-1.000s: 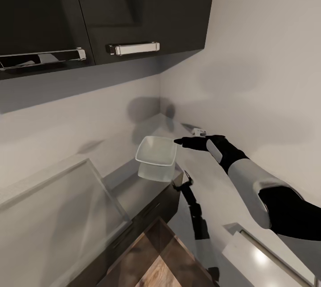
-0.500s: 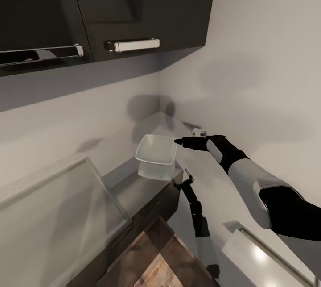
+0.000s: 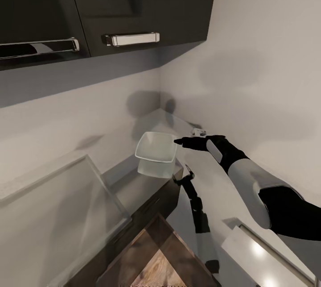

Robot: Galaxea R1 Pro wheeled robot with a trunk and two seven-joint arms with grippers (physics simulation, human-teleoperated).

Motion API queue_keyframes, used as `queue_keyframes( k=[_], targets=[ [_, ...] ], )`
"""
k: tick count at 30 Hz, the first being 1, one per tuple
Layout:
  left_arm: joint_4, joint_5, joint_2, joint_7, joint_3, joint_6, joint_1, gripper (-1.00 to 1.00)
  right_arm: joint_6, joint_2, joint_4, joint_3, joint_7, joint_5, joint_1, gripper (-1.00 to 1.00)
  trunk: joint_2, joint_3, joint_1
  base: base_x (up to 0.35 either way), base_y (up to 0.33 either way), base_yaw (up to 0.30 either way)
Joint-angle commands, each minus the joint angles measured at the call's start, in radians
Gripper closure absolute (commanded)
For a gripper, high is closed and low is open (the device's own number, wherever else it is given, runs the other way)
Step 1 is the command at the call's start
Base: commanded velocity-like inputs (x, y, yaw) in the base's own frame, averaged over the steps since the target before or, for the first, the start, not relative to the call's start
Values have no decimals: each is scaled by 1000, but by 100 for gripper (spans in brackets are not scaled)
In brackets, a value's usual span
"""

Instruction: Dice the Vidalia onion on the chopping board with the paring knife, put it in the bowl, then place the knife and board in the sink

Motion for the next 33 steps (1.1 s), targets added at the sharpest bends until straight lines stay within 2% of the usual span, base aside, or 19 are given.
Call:
queue_keyframes(
  k=[1,12,23,33],
  targets=[
    [-1,0,0,-1,-2,-2,0,-100,4,0,-1,5,-1,-6,-1,-100,-2,-3,0,0,0,0],
    [-1,0,0,-1,-2,-2,0,-100,3,6,-1,6,-3,-7,-1,-100,-2,-19,0,0,0,0],
    [-1,0,0,-1,-2,-2,0,-100,2,21,-1,7,-9,-5,-1,-100,-2,-21,0,0,0,0],
    [-1,0,0,-1,-2,-2,0,-100,2,21,-1,7,-8,-4,-1,-100,-2,-21,0,0,0,0]
  ],
)
